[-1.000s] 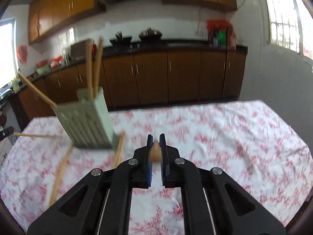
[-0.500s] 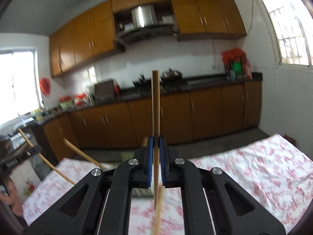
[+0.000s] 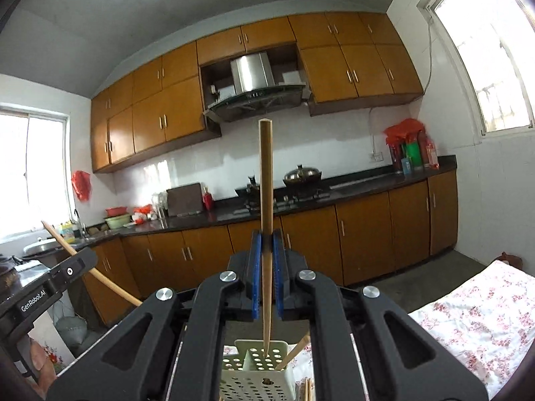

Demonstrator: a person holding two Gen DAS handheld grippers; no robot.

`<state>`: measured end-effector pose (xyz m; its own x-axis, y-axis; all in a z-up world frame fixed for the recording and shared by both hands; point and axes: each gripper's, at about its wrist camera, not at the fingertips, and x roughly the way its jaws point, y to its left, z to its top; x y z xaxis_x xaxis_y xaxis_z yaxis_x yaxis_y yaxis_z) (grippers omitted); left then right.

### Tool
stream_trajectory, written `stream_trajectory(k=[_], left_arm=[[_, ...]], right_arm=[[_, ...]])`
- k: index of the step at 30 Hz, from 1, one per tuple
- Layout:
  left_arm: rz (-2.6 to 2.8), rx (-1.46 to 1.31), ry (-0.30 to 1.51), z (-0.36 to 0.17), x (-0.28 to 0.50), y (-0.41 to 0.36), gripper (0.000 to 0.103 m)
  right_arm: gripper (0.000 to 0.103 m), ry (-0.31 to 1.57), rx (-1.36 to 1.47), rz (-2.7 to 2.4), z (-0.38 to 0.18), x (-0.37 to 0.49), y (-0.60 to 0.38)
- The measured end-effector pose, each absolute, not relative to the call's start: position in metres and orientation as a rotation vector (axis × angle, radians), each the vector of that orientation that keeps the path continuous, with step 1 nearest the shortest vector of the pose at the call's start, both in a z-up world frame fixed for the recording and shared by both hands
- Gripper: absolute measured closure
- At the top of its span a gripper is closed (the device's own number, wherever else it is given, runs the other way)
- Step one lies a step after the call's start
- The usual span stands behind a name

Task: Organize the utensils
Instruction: 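Lift both chopsticks and lower them upright into the green holder, then open both grippers to release the chopsticks into the holder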

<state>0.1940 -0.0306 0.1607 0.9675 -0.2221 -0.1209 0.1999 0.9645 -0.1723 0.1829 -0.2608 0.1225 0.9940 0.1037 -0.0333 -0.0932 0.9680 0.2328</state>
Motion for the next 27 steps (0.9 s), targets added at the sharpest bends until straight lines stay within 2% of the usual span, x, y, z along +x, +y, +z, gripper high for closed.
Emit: stream_trajectory(k=[8, 10, 12, 14, 20, 23, 27], left_arm=[[-0.227, -0.172, 0.255, 0.115, 0.230, -0.037, 0.095], [-0.235, -0.185, 0.268, 0.110, 0.232, -0.035, 0.091], [-0.241, -0.188, 0.268, 0.109, 0.231, -0.033, 0.086], [-0.246, -0.186, 0.253, 0.111, 0.224, -0.028, 0.082], [-0.232, -0.197, 0.224, 0.120, 0.194, -0.007, 0.075], [-0.193, -0.191, 0.240, 0.114, 0.174, 0.009, 0.070], [-0.123, -0.182, 0.328, 0.080, 0.158, 0.035, 0.068]], right_arm=[[0.095, 0.176, 0.237, 0.110, 0.092, 0.195, -0.259], [0.092, 0.182, 0.227, 0.118, 0.092, 0.192, -0.256], [0.075, 0.171, 0.208, 0.115, 0.095, 0.184, -0.255], [0.071, 0.149, 0.194, 0.106, 0.099, 0.175, -0.257], [0.071, 0.145, 0.222, 0.056, 0.108, 0.149, -0.283], [0.071, 0.206, 0.221, 0.005, 0.093, 0.138, -0.300], [0.071, 0.473, 0.189, -0.020, 0.032, 0.151, -0.311]])
